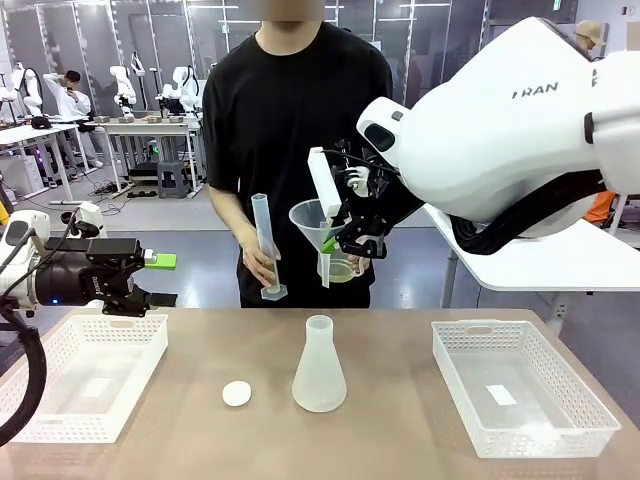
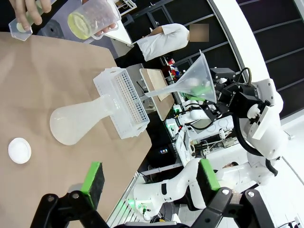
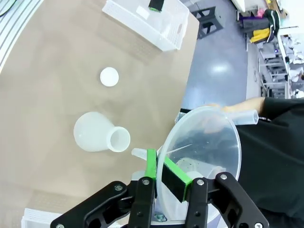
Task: Prepare the solutions needed for the experiment.
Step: Pick up the Plastic Funnel and insert it into the Big flask.
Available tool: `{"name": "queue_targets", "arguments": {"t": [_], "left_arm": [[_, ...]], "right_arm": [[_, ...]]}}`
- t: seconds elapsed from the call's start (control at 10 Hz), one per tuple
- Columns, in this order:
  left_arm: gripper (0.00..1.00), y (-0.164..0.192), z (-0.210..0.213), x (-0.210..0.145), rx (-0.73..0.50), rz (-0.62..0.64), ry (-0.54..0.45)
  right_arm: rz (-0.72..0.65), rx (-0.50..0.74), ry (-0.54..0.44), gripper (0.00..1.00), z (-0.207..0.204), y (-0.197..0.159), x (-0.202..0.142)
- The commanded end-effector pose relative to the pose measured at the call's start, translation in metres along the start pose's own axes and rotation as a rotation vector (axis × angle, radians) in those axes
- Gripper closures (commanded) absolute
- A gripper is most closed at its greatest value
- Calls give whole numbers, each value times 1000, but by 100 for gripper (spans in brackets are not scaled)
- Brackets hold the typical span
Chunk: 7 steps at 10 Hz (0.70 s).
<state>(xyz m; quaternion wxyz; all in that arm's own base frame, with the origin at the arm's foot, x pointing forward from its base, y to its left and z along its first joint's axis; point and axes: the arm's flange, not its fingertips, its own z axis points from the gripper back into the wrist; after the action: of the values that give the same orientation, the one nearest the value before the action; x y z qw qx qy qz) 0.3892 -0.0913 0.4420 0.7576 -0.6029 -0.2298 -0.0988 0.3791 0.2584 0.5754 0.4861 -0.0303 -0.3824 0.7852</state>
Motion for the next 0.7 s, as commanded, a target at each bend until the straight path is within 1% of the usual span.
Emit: {"name": "queue_targets", "arguments": {"t": [0.0, 0.1, 0.5, 0.6], "left_arm": [[0, -2, -3, 1, -24, 16, -21], [0, -2, -3, 1, -24, 16, -21], [0, -2, -3, 1, -24, 16, -21], [0, -2, -3, 1, -24, 16, -21]], "right_arm": [[25, 17, -68, 95, -7, -3, -14], [0, 0, 0, 95, 0, 0, 0], [12, -1, -4, 95, -1, 1, -2], [4, 24, 1, 95, -9, 4, -3]]}}
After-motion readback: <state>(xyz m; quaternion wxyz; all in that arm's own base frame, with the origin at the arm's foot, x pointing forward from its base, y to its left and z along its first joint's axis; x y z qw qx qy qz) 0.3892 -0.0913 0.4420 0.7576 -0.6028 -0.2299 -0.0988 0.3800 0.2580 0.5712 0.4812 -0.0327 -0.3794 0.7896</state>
